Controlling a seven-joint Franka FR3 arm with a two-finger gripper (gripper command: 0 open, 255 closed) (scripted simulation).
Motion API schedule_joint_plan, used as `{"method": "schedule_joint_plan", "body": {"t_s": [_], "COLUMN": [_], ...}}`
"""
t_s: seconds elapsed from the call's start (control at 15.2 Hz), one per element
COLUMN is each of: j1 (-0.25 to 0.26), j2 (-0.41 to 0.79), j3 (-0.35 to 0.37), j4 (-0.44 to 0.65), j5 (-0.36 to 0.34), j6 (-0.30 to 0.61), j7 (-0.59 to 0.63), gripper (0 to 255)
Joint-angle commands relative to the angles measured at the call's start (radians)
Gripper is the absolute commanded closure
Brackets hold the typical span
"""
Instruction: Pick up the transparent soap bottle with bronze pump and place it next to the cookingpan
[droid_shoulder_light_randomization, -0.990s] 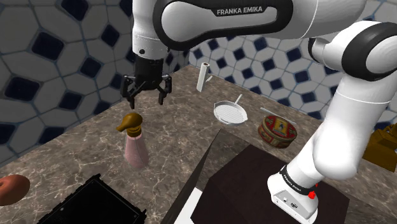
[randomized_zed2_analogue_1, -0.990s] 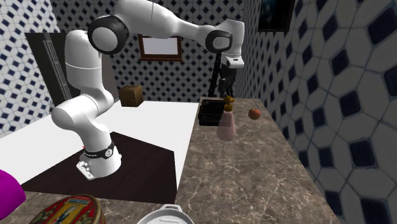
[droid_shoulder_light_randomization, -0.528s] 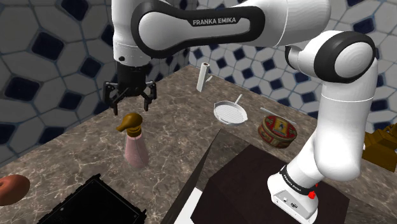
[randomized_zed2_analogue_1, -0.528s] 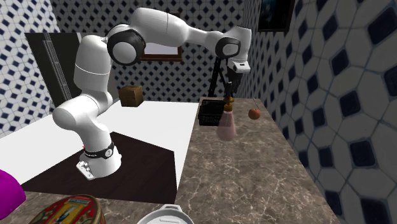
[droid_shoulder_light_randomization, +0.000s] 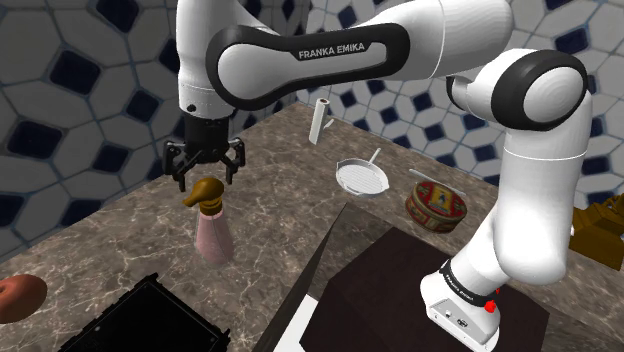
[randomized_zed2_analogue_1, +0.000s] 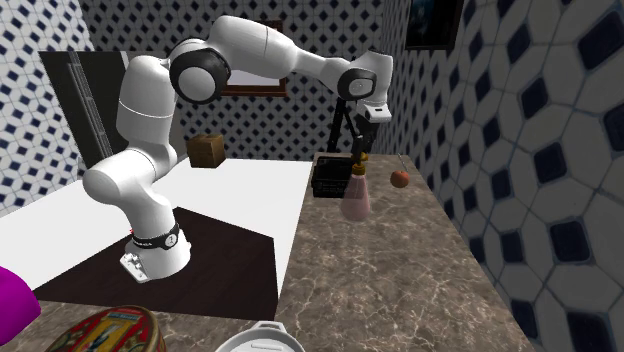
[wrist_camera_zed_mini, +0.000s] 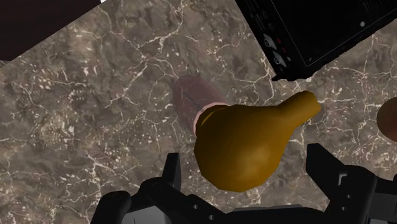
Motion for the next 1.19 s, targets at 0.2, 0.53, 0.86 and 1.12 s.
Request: {"method": "schedule_joint_plan", "body": {"t_s": [0.2,0.53,0.86,1.12], "j1": [0.0,0.0,0.0,0.003], "j2": [0.0,0.0,-0.002,-0.009], "j3": [0.0,0.0,0.001,0.004], "j4": [0.0,0.0,0.01,0.055], "j5": [0.0,0.0,0.001,0.004], "j6": [0.0,0.0,-0.012,-0.062], "j7": [0.0,0.0,0.001,0.004], "gripper": [255,255,255,255]}}
